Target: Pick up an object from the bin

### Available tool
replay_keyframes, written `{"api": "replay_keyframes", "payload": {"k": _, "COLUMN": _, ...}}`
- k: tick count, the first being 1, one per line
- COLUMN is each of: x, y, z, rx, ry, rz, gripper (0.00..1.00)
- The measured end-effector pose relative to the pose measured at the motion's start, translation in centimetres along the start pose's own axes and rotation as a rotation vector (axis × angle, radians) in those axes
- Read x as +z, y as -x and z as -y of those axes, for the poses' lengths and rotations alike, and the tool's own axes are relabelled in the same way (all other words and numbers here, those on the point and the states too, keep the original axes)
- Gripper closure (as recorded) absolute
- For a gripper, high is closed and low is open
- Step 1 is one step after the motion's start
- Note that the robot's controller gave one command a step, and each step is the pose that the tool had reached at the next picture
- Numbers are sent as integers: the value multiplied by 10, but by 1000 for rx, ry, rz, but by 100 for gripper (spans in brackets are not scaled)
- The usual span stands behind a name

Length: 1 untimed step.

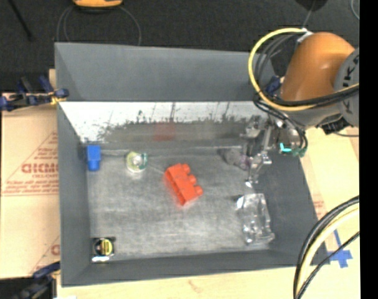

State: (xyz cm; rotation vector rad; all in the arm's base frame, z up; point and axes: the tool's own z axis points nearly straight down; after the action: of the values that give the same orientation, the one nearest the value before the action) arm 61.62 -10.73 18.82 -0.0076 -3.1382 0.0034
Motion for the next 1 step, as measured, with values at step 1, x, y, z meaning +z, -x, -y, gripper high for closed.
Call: {"api": "replay_keyframes", "payload": {"k": 1, "x": 110, "y": 24, "z": -38, "rx": -174, "ry": 0, "rz": 5, "gripper": 0}}
